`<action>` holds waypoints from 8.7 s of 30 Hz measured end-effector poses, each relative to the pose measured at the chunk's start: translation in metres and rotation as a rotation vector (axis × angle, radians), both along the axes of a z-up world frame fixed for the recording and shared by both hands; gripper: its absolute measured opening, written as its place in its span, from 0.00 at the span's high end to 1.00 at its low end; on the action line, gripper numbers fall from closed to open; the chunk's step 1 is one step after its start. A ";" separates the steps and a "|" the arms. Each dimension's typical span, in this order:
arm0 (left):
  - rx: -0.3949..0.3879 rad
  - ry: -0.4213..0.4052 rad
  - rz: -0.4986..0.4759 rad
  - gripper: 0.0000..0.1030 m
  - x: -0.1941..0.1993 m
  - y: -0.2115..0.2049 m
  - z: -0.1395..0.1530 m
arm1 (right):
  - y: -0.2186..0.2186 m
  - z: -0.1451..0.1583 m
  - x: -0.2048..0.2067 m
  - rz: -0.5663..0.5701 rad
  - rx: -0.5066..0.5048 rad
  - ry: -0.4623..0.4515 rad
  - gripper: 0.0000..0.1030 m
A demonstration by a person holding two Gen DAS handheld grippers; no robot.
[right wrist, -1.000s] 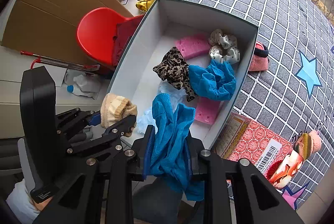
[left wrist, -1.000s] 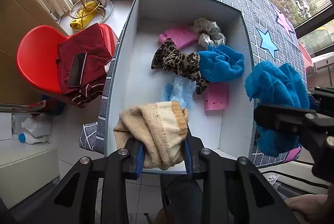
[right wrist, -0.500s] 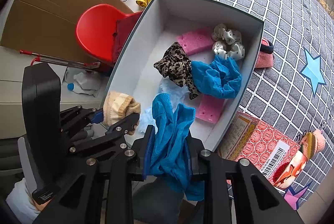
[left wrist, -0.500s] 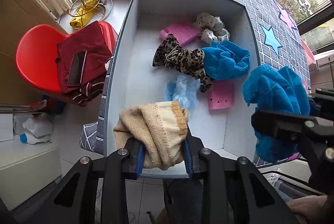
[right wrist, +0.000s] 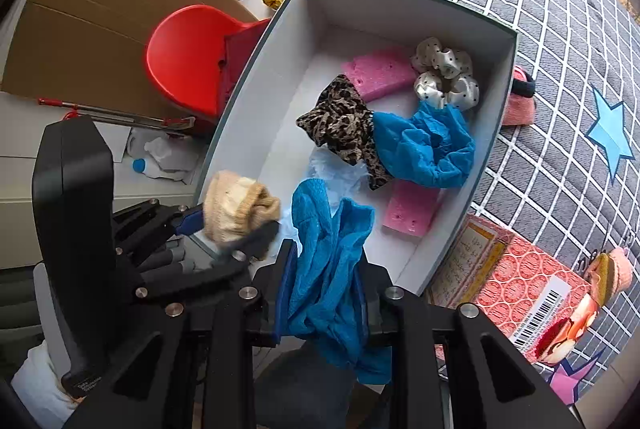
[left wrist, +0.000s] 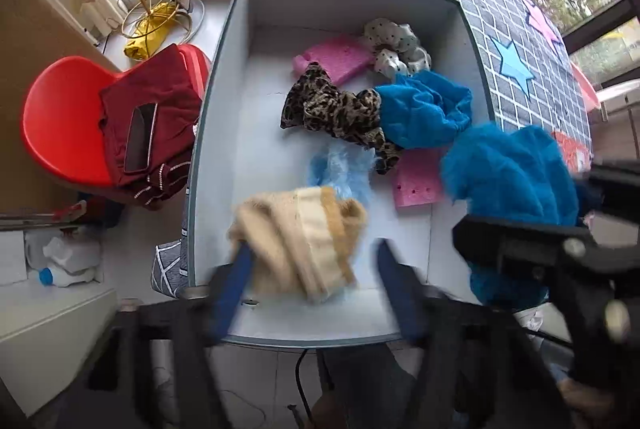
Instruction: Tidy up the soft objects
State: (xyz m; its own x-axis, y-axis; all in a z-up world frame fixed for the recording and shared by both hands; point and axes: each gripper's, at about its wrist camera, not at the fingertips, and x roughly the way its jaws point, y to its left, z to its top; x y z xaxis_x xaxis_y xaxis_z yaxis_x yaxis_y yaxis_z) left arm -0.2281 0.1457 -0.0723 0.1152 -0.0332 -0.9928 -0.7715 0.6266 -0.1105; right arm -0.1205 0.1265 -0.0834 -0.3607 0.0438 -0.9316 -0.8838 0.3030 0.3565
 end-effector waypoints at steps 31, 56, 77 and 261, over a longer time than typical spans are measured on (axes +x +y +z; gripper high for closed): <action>-0.044 -0.113 -0.082 0.00 0.079 0.007 -0.036 | -0.063 0.050 0.127 -0.395 0.099 -0.075 0.02; 0.057 0.137 -0.480 0.00 0.296 -0.006 -0.021 | -0.162 -0.035 0.274 -0.713 -0.039 0.007 0.02; 0.026 0.628 -0.810 0.00 0.341 -0.002 -0.178 | -0.233 -0.115 0.312 -0.843 -0.153 0.125 0.02; 0.029 -0.021 0.098 0.18 0.049 0.045 0.002 | 0.015 0.075 0.068 -0.095 0.172 -0.150 0.05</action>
State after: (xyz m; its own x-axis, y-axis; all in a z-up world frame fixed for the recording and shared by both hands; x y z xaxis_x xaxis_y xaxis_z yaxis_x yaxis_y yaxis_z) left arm -0.1789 0.1911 -0.0707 0.1372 0.0084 -0.9905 -0.8268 0.5516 -0.1099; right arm -0.0526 0.1414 -0.0084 -0.2054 0.2334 -0.9504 -0.9012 0.3336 0.2767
